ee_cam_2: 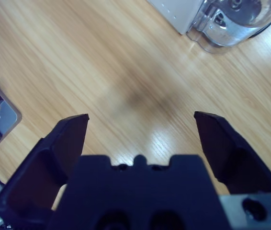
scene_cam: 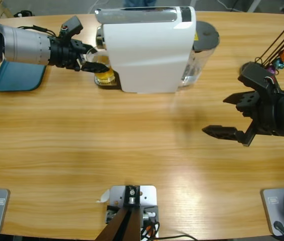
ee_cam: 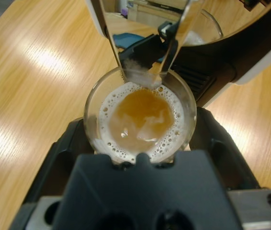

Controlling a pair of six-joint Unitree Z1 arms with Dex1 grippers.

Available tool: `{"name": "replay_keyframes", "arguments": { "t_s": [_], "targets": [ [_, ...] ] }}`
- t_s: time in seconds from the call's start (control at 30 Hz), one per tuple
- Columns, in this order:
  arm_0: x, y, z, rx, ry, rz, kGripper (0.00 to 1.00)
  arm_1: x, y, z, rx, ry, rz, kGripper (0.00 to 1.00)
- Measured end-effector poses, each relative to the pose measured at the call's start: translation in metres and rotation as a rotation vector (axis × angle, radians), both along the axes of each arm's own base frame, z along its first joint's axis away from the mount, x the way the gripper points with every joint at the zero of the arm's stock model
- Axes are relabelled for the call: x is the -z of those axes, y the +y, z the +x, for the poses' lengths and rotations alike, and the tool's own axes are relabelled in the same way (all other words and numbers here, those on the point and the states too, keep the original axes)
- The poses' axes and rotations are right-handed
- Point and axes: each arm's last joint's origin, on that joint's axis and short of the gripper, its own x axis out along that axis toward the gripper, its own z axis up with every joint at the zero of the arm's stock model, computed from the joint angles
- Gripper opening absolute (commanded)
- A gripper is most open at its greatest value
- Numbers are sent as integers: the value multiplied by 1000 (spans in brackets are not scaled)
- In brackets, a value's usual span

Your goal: Pour coffee

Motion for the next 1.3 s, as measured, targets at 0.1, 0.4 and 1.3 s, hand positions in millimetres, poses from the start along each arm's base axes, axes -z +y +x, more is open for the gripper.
{"name": "replay_keyframes", "arguments": {
  "t_s": [0.1, 0.4, 1.3],
  "targets": [
    [0, 0, 0, -4, -2, 4, 0, 0, 0, 0, 0, 0, 0, 982],
    [-1, 4, -1, -19, -7, 10, 0, 0, 0, 0, -1, 0, -1, 982],
    [-31, 73, -24, -237, -45, 41, 0, 0, 0, 0, -4, -1, -2, 977]
  ]
}}
